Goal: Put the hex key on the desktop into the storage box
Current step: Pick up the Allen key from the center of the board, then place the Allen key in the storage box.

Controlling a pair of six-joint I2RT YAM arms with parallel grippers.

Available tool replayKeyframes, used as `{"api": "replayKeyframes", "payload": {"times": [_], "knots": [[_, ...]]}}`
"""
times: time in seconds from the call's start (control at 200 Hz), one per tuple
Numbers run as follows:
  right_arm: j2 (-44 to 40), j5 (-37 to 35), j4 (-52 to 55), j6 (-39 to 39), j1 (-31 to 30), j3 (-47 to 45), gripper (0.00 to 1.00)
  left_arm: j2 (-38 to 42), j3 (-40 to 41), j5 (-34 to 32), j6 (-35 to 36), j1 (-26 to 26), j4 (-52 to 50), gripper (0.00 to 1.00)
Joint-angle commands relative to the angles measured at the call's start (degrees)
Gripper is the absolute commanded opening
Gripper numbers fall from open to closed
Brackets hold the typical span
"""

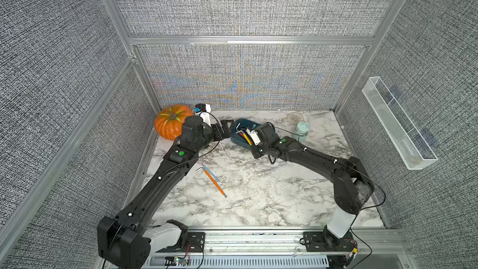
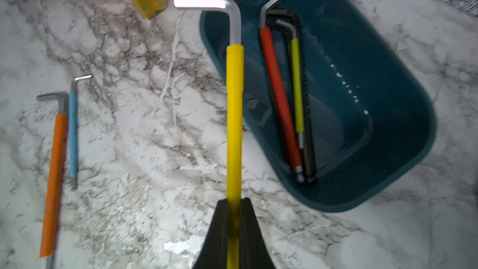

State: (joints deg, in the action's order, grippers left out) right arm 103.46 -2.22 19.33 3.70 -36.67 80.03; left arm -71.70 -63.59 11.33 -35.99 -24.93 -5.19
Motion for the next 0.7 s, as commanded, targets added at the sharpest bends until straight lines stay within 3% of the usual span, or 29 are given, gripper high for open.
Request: {"api": "replayKeyframes", "payload": {"times": [0.0, 0.28, 0.696], "knots": [[2.3, 3.2, 1.3, -5.0, 3.0, 4.9, 0.00, -4.5, -3.0, 3.7, -1.5, 0.2, 5.2, 1.00], [11.9, 2.2, 5.0, -10.9, 6.2, 17.1, 0.00, -19.3, -14.5, 8.6, -0.6, 0.1, 0.6, 1.00], [20.7, 3.2, 4.8, -11.3, 6.7, 21.9, 0.00, -28.3, -20.9, 8.7, 1.6, 0.1, -2.8, 1.00]]}}
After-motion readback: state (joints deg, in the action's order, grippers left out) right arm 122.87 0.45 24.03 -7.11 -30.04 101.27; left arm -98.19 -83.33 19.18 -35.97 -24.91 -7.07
